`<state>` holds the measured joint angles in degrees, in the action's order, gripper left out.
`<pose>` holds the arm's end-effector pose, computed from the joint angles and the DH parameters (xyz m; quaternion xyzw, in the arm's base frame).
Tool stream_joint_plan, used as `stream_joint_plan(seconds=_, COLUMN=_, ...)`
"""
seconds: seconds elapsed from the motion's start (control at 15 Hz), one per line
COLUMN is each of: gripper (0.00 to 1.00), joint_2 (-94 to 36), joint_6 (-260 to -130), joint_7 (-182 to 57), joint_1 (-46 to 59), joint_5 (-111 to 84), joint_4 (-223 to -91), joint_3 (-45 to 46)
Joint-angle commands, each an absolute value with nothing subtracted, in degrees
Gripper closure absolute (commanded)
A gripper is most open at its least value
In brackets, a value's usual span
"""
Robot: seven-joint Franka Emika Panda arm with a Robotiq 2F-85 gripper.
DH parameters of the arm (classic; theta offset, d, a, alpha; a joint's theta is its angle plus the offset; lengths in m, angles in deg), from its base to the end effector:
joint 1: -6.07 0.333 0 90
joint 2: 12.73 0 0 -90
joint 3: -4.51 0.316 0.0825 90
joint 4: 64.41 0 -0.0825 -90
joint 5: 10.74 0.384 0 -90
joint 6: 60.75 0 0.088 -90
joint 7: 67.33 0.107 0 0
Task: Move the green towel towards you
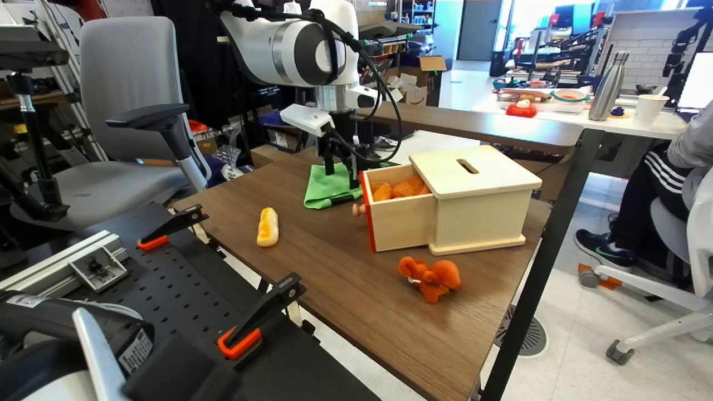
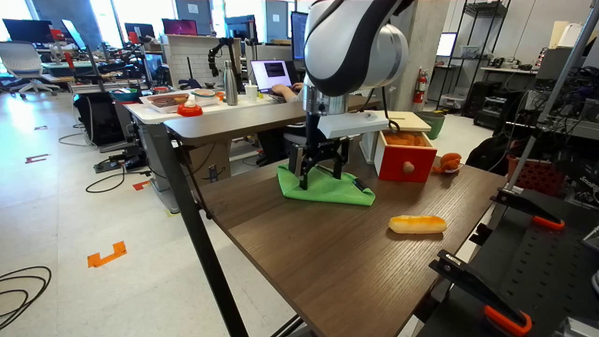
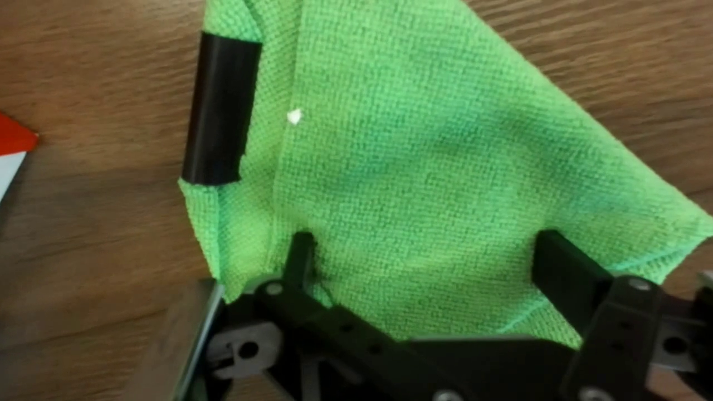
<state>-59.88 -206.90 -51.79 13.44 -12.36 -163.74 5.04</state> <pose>0.6498 0.0901 0.1054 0.9984 -0.0563 -0.0019 0.0049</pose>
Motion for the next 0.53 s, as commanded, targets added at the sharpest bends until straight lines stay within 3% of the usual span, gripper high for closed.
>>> stream_joint_plan(seconds=0.0, gripper=0.00, joint_2=-60.2, joint_6=-206.3, joint_7=-51.3, joint_1=15.1, joint_5=-11.9, joint_4=-163.8, joint_3=3.7)
stream_joint_plan(seconds=0.47, gripper=0.00, joint_2=-57.1, joint_6=-207.9, joint_7=-51.0, joint_1=17.5, joint_5=-13.2, joint_4=-171.2, joint_3=3.2)
